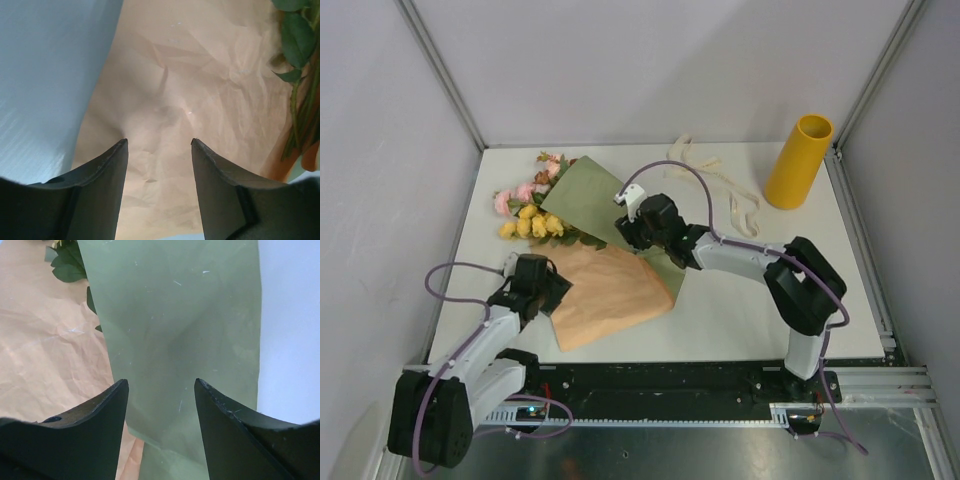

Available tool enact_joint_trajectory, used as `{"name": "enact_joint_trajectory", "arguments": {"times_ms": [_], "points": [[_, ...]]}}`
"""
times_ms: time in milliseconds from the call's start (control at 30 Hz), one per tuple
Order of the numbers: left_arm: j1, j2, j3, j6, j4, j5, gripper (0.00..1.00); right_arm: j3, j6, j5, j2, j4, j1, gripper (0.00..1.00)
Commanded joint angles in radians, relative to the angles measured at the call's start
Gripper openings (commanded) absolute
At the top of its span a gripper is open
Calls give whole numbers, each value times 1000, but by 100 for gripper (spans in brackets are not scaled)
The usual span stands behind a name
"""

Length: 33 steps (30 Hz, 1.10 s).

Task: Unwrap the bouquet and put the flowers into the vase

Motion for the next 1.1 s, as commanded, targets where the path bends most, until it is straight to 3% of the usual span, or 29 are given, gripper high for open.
{"name": "enact_joint_trajectory", "arguments": {"times_ms": [0,467,667,767,933,1067], "points": [[18,10,-34,-61,50,-19,58,64,-108,31,62,38,29,62],[40,-3,-75,-88,49,-21,58,112,-241,234,166,87,127,64],[42,-13,-85,-90,50,-28,58,131,-280,339,201,124,128,57],[43,-11,-85,-85,48,-33,58,140,-279,359,210,136,119,45],[44,-23,-94,-86,39,-44,58,173,-295,436,223,176,98,12],[48,-47,-96,-87,22,-64,59,231,-256,459,231,163,53,5]]}}
